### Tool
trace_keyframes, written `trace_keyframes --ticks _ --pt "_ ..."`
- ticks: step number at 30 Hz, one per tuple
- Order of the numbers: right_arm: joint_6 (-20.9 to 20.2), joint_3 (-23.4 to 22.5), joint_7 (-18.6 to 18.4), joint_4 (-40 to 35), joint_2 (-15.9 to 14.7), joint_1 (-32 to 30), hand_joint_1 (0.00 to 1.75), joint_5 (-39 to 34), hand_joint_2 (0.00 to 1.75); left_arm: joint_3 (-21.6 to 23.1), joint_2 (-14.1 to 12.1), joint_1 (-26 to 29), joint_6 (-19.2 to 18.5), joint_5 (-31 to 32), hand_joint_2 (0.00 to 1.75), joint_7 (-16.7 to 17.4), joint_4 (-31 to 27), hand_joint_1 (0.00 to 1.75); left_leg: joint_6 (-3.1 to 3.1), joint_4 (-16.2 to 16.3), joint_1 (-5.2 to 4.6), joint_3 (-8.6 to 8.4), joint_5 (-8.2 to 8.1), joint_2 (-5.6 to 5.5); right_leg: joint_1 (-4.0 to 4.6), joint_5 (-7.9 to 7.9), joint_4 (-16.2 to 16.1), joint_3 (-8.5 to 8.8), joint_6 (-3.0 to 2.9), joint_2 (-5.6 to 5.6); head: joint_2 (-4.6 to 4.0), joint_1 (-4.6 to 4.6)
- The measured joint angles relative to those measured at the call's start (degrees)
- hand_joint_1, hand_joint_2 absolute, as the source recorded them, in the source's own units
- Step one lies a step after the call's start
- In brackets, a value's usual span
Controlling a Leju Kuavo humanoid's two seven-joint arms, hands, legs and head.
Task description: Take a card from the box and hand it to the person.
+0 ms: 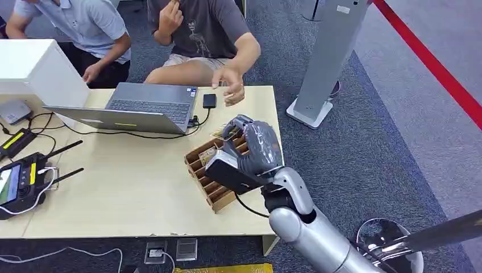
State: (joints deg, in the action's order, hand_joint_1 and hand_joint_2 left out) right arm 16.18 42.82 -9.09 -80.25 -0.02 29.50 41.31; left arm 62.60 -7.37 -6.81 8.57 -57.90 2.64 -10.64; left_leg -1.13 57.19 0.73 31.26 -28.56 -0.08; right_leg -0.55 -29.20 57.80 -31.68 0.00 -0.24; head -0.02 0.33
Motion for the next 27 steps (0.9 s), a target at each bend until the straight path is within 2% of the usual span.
trace_keyframes --ticks 4,9,15,20,21,27 --pt "1.6 0.0 3.6 12.7 3.8 8.2 1.34 -2.0 1.75 0.5 0.0 -1.0 -0.3 0.5 1.75 0.4 0.0 0.0 0.01 0.0 0.0 -0.01 0.04 -0.01 0.0 0.03 0.0 0.0 0.0 -0.03 0.0 -0.09" --pt "2.6 0.4 3.8 27.2 8.4 17.0 1.34 0.7 1.75 0.9 0.0 -1.1 -0.3 0.5 1.75 1.0 0.0 0.0 0.01 0.0 0.0 0.04 0.05 -0.01 0.0 0.03 0.1 -0.04 0.0 -0.03 0.0 -0.07" --pt "3.3 1.0 2.3 38.3 12.2 22.7 1.34 3.3 1.75 0.9 0.0 -1.1 -0.1 0.2 1.75 1.0 0.0 0.0 0.01 0.0 0.0 0.1 0.04 -0.02 0.0 0.03 0.0 -0.13 0.0 -0.02 0.0 -0.02" --pt "3.3 1.8 1.1 44.6 14.7 24.3 1.34 5.3 1.75 0.9 0.0 -0.9 -0.3 -0.4 1.75 1.0 0.0 0.0 0.01 0.0 0.0 0.09 0.04 -0.01 0.0 0.03 0.0 -0.13 0.0 -0.01 0.0 -0.02" --pt "3.3 2.0 1.0 45.6 15.1 24.5 0.0 5.5 1.75 0.9 0.0 -0.9 -0.3 -0.4 1.75 0.9 0.0 0.0 0.01 0.0 0.0 0.09 0.04 -0.01 0.0 0.03 0.0 -0.13 0.0 0.0 0.0 -0.07" --pt "3.1 2.7 1.6 49.7 17.0 25.2 0.0 5.7 1.75 0.9 0.0 -0.7 -2.1 -0.3 1.75 0.1 0.0 0.0 0.01 0.0 0.0 0.1 0.04 -0.01 0.0 0.03 0.0 -0.15 0.0 0.0 0.0 -0.07"
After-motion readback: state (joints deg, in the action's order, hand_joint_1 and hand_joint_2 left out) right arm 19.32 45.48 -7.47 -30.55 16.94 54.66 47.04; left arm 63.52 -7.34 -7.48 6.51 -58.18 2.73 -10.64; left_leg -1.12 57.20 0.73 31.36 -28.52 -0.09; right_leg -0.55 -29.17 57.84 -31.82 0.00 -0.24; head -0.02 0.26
